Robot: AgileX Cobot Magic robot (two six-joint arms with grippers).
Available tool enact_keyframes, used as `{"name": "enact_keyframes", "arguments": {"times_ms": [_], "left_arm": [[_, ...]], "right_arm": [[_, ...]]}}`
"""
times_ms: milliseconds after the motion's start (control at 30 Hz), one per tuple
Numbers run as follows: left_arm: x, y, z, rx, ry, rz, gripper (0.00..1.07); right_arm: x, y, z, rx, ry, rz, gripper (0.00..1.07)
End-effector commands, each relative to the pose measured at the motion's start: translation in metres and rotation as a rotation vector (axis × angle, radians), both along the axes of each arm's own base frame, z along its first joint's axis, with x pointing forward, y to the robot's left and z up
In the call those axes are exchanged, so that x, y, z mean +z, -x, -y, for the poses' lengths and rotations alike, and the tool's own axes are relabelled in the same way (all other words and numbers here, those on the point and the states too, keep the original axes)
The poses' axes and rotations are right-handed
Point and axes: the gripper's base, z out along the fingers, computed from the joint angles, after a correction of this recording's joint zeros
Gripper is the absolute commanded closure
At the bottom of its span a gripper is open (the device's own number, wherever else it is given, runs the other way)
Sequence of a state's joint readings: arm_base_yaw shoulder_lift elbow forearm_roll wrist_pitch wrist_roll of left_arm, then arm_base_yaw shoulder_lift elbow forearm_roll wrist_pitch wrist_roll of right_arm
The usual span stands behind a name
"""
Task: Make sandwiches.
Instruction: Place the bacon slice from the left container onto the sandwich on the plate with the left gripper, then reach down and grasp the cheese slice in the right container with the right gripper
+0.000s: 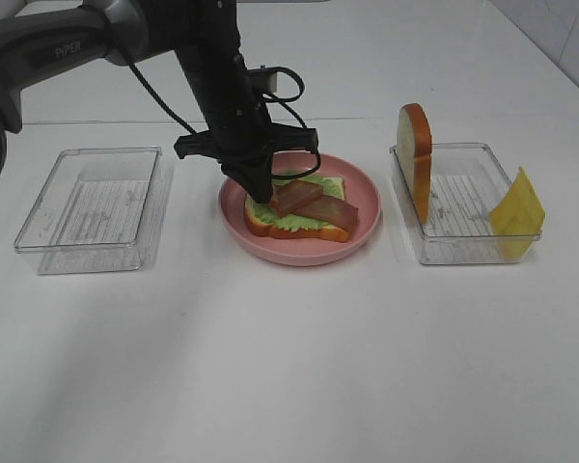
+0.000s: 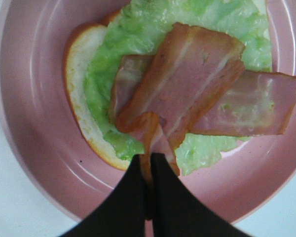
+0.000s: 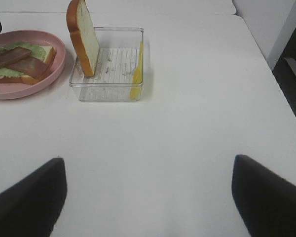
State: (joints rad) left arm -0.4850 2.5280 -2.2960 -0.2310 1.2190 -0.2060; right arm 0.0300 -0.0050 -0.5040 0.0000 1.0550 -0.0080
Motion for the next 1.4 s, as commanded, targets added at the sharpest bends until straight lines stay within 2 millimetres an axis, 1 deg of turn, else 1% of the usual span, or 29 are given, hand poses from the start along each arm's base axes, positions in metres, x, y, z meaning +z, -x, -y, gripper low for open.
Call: {"name": "enact_keyframes", "arguments": {"times_ms": [33,400,433,467,500,533,567,600,633,667,700,733,767,800,833,867,900,933,1000,1033,1100,1133,1167,1200,1267,1300,1333,1367,1400], "left_arm": [[-0.001,0.006,0.001,-0.020,-0.021,-0.050,1.07],[-0.001,0.006,0.000,-0.028,-0.031,-0.043,1.07],[-0.001,0.006,0.000,-0.028,-0.030,-0.044,1.06],[0.000,0.006,0.001,-0.026,-0.018,-0.049,0.98],[0.000,0.006,0.001,-0.026,-0.018,-0.049,0.98],[0.003,0.007,0.002,-0.022,-0.010,-0.048,0.85],[0.005,0.007,0.002,-0.021,-0.008,-0.045,0.77],[0.005,0.007,0.002,-0.021,-0.008,-0.045,0.77],[0.008,0.007,0.001,-0.006,-0.004,-0.044,0.60],[0.013,0.007,0.001,0.003,0.001,-0.039,0.51],[0.013,0.007,0.001,0.003,0.001,-0.039,0.51],[0.018,0.008,0.001,0.009,0.006,-0.031,0.35],[0.018,0.008,0.001,0.009,0.006,-0.031,0.35],[0.025,0.008,0.001,0.009,0.012,-0.020,0.21],[0.030,0.009,0.000,0.009,0.017,-0.012,0.17],[0.030,0.009,0.000,0.009,0.017,-0.012,0.17],[0.039,0.010,0.000,0.009,0.026,0.005,0.12],[0.039,0.010,0.000,0.009,0.026,0.005,0.12],[0.053,0.012,-0.001,0.008,0.036,0.030,0.12],[0.053,0.012,-0.001,0.008,0.036,0.030,0.12],[0.071,0.012,-0.007,0.011,0.029,0.074,0.12],[0.071,0.012,-0.007,0.011,0.029,0.074,0.12],[0.084,0.011,-0.015,0.020,0.006,0.116,0.12],[0.084,0.011,-0.015,0.020,0.006,0.116,0.12],[0.102,0.010,-0.027,0.034,-0.023,0.173,0.12],[0.102,0.010,-0.027,0.034,-0.023,0.173,0.12],[0.113,0.008,-0.038,0.040,-0.036,0.206,0.12],[0.118,0.007,-0.044,0.040,-0.043,0.223,0.12],[0.118,0.007,-0.044,0.040,-0.043,0.223,0.12]], "right_arm": [[-0.001,0.002,0.000,-0.005,-0.007,0.018,0.25],[-0.001,0.002,0.000,-0.005,-0.007,0.018,0.25],[-0.001,0.002,0.000,-0.005,-0.007,0.018,0.25],[-0.001,0.002,0.000,-0.005,-0.007,0.018,0.25],[-0.001,0.002,0.000,-0.005,-0.007,0.018,0.25],[-0.001,0.002,0.000,-0.005,-0.007,0.018,0.25],[-0.001,0.002,0.000,-0.005,-0.007,0.018,0.25],[-0.001,0.002,0.000,-0.005,-0.007,0.018,0.25],[-0.001,0.002,0.000,-0.005,-0.007,0.018,0.25],[-0.001,0.002,0.000,-0.005,-0.007,0.018,0.25],[-0.001,0.002,0.000,-0.005,-0.007,0.018,0.25],[-0.001,0.002,0.000,-0.005,-0.007,0.018,0.25],[-0.001,0.002,0.000,-0.005,-0.007,0.018,0.25],[-0.001,0.002,0.000,-0.005,-0.007,0.018,0.25],[-0.001,0.002,0.000,-0.005,-0.007,0.018,0.25],[-0.001,0.002,0.000,-0.005,-0.007,0.018,0.25],[-0.001,0.002,0.000,-0.005,-0.007,0.018,0.25],[-0.001,0.002,0.000,-0.005,-0.007,0.018,0.25],[-0.001,0.002,0.000,-0.005,-0.007,0.018,0.25],[-0.001,0.002,0.000,-0.005,-0.007,0.018,0.25],[-0.001,0.002,0.000,-0.005,-0.007,0.018,0.25],[-0.001,0.002,0.000,-0.005,-0.007,0.018,0.25],[-0.001,0.002,0.000,-0.005,-0.007,0.018,0.25],[-0.001,0.002,0.000,-0.005,-0.007,0.018,0.25],[-0.001,0.002,0.000,-0.005,-0.007,0.018,0.25],[-0.001,0.002,0.000,-0.005,-0.007,0.018,0.25],[-0.001,0.002,0.000,-0.005,-0.007,0.018,0.25],[-0.001,0.002,0.000,-0.005,-0.007,0.018,0.25],[-0.001,0.002,0.000,-0.005,-0.007,0.018,0.25]]}}
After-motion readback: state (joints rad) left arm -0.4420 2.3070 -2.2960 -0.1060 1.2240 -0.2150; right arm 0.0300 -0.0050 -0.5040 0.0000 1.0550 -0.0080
